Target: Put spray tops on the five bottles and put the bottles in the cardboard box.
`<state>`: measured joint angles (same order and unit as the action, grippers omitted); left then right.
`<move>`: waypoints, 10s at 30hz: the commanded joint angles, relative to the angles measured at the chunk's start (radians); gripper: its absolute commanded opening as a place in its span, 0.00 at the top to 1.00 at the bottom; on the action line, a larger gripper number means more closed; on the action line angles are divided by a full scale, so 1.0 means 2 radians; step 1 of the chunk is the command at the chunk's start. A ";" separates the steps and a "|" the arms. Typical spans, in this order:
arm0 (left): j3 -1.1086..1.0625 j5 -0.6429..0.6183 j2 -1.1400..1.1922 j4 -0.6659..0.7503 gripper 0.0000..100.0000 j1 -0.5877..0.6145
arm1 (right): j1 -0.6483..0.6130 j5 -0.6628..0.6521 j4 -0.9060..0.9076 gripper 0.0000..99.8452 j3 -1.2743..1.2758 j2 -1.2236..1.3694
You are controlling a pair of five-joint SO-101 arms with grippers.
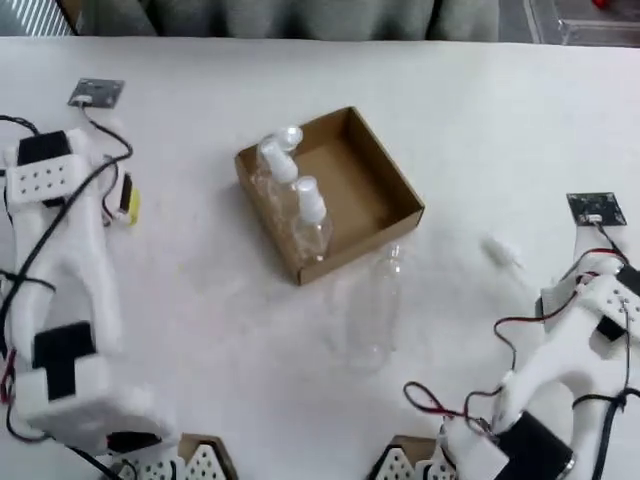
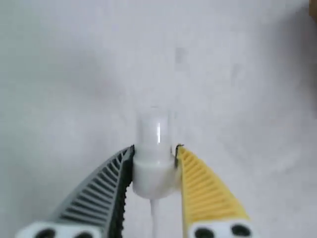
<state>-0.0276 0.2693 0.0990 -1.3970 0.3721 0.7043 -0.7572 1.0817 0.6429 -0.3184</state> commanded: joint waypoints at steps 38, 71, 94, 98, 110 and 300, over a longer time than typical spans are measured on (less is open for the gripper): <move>-0.050 -0.331 -0.458 0.364 0.98 -0.212 | -0.461 0.404 -0.376 0.98 0.147 -0.382; 0.193 -0.262 -0.295 0.264 0.98 -0.409 | -0.694 0.404 -0.371 0.98 0.400 -0.732; -0.149 -0.259 -0.521 0.466 0.98 -0.405 | -0.696 0.407 -0.338 0.98 0.417 -0.741; -0.188 -0.258 -0.537 0.486 0.98 -0.405 | -0.696 0.407 -0.338 0.98 0.417 -0.741; -0.265 -0.259 -0.594 0.487 0.98 -0.405 | -0.696 0.405 -0.338 0.98 0.417 -0.741; -0.832 -0.200 -0.963 0.312 0.98 -0.088 | -0.466 0.414 -0.467 0.99 -0.145 0.145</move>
<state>-1.6939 -0.1404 -1.8205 -0.8063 0.1864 -0.2363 0.0836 0.1765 0.4511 -0.0575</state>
